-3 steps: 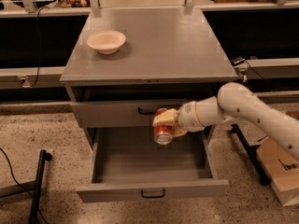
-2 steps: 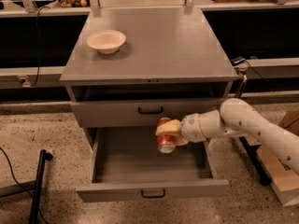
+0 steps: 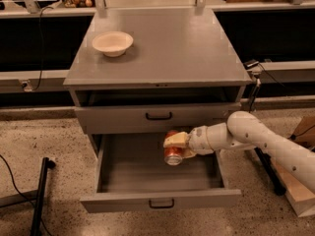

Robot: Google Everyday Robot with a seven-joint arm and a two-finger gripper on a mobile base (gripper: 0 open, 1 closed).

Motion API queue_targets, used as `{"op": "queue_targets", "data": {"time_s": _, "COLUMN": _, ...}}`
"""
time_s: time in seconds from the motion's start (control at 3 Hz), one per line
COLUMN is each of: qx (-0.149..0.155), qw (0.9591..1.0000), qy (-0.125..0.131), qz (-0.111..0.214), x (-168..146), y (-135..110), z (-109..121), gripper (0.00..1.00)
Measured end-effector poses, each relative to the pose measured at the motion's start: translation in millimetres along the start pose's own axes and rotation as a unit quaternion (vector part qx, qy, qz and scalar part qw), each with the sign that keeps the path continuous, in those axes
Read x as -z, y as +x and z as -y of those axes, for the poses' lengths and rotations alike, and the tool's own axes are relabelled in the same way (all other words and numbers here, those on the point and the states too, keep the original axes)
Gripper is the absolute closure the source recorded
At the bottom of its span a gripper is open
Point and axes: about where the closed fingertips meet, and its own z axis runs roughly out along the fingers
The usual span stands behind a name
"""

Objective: Place coke can into middle drawer

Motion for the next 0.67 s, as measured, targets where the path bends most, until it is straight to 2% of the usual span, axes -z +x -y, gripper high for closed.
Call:
{"op": "queue_targets", "data": {"time_s": 0.33, "qx": 0.0, "qw": 0.9992, "qy": 0.004, "qz": -0.039, "x": -19.6, "y": 0.5, "z": -52.0, "gripper": 1.0}}
{"op": "queue_targets", "data": {"time_s": 0.67, "qx": 0.023, "qw": 0.9967, "qy": 0.011, "qz": -0.077, "x": -27.3, "y": 11.8, "z": -82.8, "gripper": 1.0}}
